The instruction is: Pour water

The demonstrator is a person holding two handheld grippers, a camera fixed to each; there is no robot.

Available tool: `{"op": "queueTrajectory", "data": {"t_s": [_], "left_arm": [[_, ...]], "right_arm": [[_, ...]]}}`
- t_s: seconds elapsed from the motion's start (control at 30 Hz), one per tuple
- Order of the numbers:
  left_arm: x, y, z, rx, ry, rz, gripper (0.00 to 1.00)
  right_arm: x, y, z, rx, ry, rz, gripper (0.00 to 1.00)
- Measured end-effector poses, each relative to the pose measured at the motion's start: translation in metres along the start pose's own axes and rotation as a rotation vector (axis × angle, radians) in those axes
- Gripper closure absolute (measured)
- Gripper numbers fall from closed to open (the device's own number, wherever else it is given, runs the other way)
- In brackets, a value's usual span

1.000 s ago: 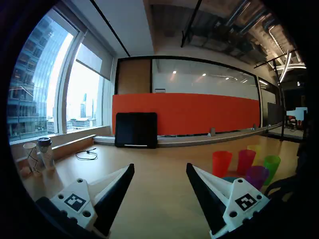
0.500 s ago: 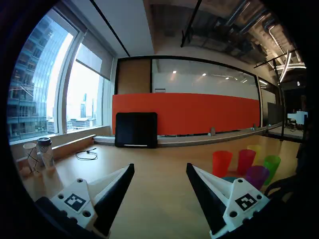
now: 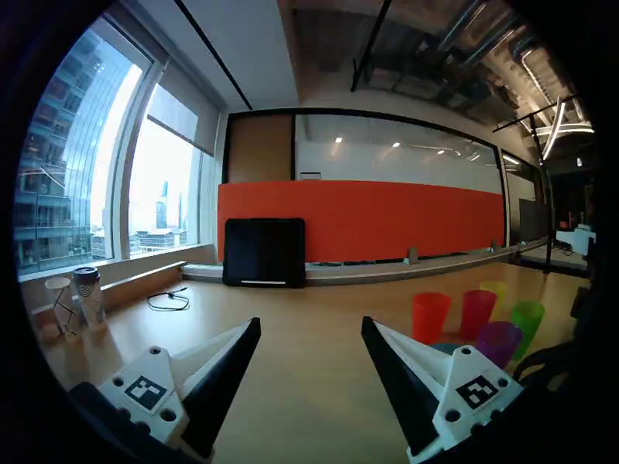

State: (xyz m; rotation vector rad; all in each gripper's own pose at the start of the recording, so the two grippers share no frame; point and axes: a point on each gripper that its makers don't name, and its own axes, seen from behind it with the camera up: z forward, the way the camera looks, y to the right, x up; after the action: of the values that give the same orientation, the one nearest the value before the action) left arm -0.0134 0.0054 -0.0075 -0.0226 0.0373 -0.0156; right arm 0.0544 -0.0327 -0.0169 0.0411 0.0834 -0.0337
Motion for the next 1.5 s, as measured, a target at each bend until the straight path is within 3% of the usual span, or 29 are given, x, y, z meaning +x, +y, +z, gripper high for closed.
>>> {"op": "queueTrajectory", "data": {"t_s": [0.3,0.8,1.5], "left_arm": [[0.000,-0.001,0.000,0.000,0.000,0.000,0.03],[0.000,-0.001,0.000,0.000,0.000,0.000,0.03],[0.000,-0.002,0.000,0.000,0.000,0.000,0.03]], "right_arm": [[-0.010,0.007,-0.001,-0.019,0.024,0.006,0.01],[-0.027,0.017,0.005,-0.024,0.008,0.049,0.01],[-0.054,0.020,0.010,-0.030,-0.043,0.025,0.01]]}}
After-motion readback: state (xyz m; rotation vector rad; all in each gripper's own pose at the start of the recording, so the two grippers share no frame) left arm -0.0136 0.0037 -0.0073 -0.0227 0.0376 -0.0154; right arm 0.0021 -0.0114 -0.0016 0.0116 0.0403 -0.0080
